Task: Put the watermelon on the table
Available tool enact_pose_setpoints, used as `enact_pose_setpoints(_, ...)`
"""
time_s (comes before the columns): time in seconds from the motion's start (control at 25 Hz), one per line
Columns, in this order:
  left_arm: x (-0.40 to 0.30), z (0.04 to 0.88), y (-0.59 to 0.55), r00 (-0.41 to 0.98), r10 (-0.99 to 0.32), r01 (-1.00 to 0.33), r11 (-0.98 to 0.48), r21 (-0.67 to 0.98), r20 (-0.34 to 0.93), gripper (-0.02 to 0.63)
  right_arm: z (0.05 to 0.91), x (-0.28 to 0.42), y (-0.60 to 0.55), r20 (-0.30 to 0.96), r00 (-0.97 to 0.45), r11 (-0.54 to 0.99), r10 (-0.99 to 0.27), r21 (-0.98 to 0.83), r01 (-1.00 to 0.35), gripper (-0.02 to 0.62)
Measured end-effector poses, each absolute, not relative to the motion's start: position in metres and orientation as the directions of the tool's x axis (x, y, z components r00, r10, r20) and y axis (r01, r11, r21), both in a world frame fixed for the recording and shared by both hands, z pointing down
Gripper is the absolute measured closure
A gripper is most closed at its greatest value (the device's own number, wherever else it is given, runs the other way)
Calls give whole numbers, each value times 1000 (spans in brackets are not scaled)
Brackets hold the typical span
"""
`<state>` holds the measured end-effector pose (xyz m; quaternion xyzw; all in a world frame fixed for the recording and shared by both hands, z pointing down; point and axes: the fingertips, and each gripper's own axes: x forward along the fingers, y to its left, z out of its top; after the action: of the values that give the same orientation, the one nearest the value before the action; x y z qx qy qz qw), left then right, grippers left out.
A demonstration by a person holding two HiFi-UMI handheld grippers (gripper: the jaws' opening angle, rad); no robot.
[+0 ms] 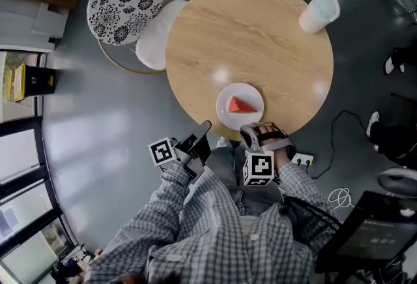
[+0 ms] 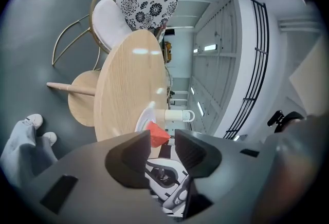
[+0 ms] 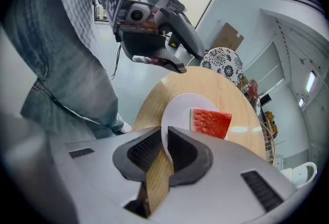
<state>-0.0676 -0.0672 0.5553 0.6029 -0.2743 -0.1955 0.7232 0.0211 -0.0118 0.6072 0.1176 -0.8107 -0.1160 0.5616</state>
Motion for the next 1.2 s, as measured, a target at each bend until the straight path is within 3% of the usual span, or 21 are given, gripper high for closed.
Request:
enact_pose_setpoints(0.16, -70, 544, -72, 768, -628, -38, 153, 987, 127, 565, 607, 19, -14, 881, -338, 943, -332, 323, -85, 552)
enact_pose_setpoints(0.24, -68, 537, -75, 775, -624, -29, 123, 992, 100, 598, 608, 18, -15, 880, -330, 939, -342, 329, -97, 552)
enact_pose_setpoints(0.56, -57, 510, -71, 843, -536, -41, 15, 999, 42, 598, 598, 17, -20, 862, -360, 922, -358, 266, -281, 552)
enact_pose_setpoints(0.68, -63, 500, -72, 851, -523, -53, -17, 998, 36, 600, 581, 22, -32, 826, -365, 865, -430, 262, -427, 552)
enact_pose_setpoints(0.92, -77, 477, -78, 854, -519, -67, -88, 994, 12, 600, 530, 48, -56, 714, -397, 613, -577, 57, -788, 554)
enact_pose_setpoints(1.2, -74, 439, -93, 878, -479, -131, -247, 960, -4, 600, 471, 84, -77, 546, -423, 312, -723, -289, -905, 580)
